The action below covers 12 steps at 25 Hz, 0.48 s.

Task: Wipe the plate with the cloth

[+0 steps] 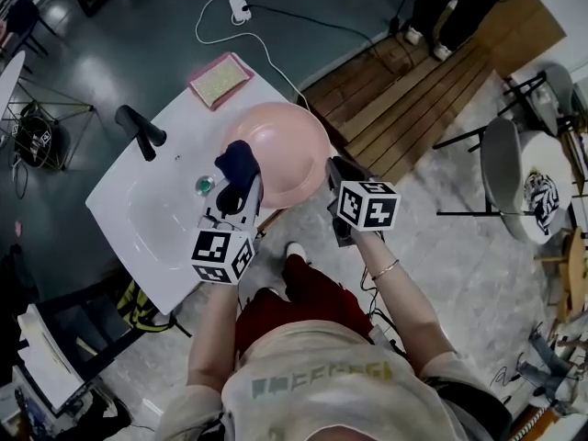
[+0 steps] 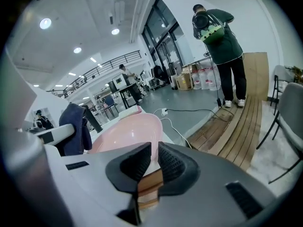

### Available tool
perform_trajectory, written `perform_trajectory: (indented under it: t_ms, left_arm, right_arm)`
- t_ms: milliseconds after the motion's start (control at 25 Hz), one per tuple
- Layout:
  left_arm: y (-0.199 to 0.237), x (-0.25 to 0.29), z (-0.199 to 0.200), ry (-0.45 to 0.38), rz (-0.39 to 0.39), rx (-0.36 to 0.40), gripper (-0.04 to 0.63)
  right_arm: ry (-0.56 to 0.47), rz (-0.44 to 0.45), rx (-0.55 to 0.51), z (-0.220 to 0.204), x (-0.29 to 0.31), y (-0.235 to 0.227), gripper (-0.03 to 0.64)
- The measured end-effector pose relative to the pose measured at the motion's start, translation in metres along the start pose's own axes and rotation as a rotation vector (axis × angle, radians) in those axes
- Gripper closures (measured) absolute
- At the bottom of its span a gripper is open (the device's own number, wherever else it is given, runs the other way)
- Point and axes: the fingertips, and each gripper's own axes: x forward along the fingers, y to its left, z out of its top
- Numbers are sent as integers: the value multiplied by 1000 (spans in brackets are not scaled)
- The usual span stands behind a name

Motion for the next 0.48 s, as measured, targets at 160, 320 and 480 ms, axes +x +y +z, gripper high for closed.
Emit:
perform_trajectory:
  t_ms: [160, 320, 480]
  left_arm:
    - [3, 5, -2, 4, -1, -14, 516]
    - [6, 12, -3, 7, -6, -23, 517]
    - [9, 18, -3, 9, -10, -33, 517]
  right_arm:
    - [16, -11, -4, 1, 5, -4, 577]
    - [29, -21, -4, 3, 10, -7, 575]
    - [58, -12, 6, 2, 17, -8, 551]
